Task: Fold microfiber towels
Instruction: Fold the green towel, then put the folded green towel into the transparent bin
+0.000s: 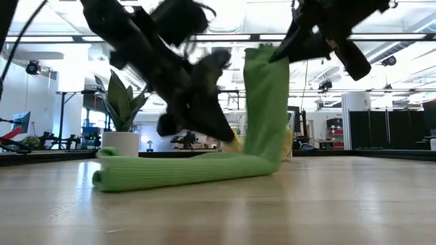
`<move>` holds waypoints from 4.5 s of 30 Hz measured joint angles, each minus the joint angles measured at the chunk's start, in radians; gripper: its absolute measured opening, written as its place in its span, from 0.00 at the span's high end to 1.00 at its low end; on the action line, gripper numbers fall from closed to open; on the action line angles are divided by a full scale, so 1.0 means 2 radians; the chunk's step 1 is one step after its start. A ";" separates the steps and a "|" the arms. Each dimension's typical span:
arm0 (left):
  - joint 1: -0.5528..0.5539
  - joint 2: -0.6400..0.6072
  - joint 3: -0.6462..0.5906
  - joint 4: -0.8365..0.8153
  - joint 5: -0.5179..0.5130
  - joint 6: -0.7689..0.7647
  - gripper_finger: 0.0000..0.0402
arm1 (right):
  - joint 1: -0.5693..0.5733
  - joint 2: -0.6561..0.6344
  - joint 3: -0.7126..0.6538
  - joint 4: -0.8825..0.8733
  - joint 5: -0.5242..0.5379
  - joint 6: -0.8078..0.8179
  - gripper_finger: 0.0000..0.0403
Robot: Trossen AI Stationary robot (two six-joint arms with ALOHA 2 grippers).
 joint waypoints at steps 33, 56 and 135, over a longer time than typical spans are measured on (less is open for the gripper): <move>0.001 -0.265 -0.172 -0.004 -0.042 0.015 0.99 | 0.017 0.252 0.289 0.020 -0.038 -0.174 0.96; 0.001 -0.286 -0.198 0.030 -0.035 0.019 0.98 | -0.002 0.291 0.310 0.019 -0.103 -0.179 0.96; -0.127 -0.090 -0.156 0.232 0.274 -0.145 0.98 | -0.003 0.101 0.085 0.118 -0.320 -0.059 0.64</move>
